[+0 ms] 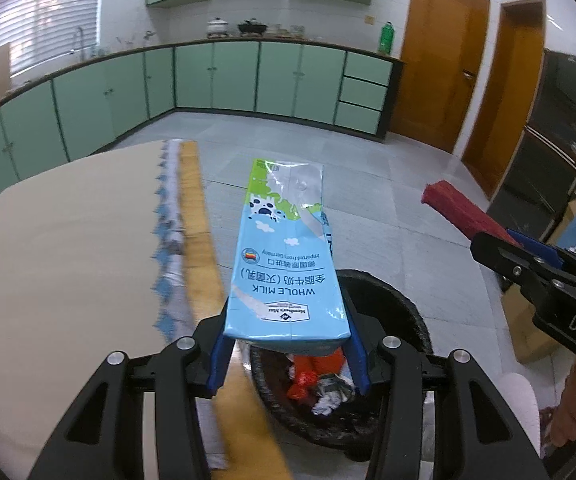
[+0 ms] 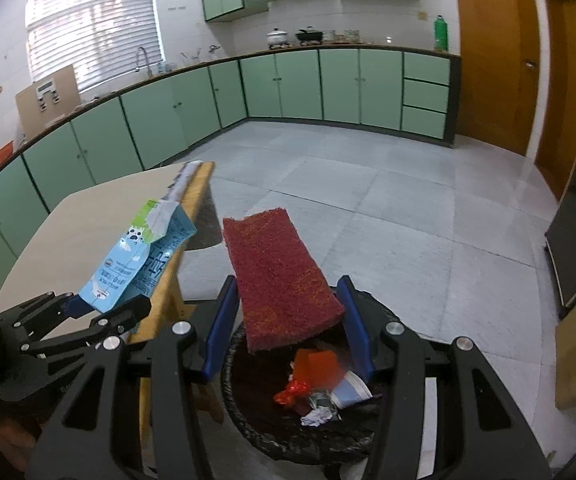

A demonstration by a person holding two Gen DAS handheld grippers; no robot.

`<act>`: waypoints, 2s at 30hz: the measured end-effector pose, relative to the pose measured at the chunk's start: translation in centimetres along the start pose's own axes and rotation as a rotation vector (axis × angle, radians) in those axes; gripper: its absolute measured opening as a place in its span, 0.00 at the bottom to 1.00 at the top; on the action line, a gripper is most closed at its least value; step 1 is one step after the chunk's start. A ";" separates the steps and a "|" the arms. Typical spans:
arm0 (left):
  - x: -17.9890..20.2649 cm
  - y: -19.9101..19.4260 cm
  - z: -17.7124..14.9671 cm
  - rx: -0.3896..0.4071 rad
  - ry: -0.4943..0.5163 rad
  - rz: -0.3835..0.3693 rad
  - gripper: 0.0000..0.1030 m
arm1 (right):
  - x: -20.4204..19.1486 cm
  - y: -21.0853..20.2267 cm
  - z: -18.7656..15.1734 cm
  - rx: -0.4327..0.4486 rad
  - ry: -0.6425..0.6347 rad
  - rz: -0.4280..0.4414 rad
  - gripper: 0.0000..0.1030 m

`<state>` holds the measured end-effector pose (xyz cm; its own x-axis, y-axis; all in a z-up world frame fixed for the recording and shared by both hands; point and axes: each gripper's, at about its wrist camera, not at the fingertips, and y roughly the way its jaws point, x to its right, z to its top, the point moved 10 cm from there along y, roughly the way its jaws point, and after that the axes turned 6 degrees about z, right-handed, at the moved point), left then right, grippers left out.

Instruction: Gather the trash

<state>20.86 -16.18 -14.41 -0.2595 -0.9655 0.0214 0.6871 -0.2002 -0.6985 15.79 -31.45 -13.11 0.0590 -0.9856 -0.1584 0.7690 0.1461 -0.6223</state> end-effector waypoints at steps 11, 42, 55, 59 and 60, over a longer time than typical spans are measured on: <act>5.0 2.7 -0.9 -0.017 0.048 -0.045 0.46 | 4.6 0.3 -2.5 -0.020 0.051 -0.048 0.47; 5.5 6.2 0.9 -0.036 0.035 -0.102 0.76 | 10.2 5.0 -5.9 -0.083 0.116 -0.145 0.89; 1.5 -1.3 3.6 0.092 0.014 -0.037 0.92 | 6.5 0.0 -4.0 -0.047 0.128 -0.072 0.95; 0.5 -3.6 3.6 0.113 0.008 -0.028 0.93 | 4.3 -1.6 -3.8 -0.037 0.105 -0.060 0.95; 0.3 -4.1 3.5 0.113 0.004 -0.030 0.93 | 3.7 -2.2 -3.7 -0.031 0.105 -0.054 0.95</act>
<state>20.34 -16.27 -9.06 -0.2835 -0.9582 0.0377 0.7514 -0.2464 -0.6121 11.94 -35.09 -15.15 -0.0503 -0.9780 -0.2022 0.7489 0.0970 -0.6556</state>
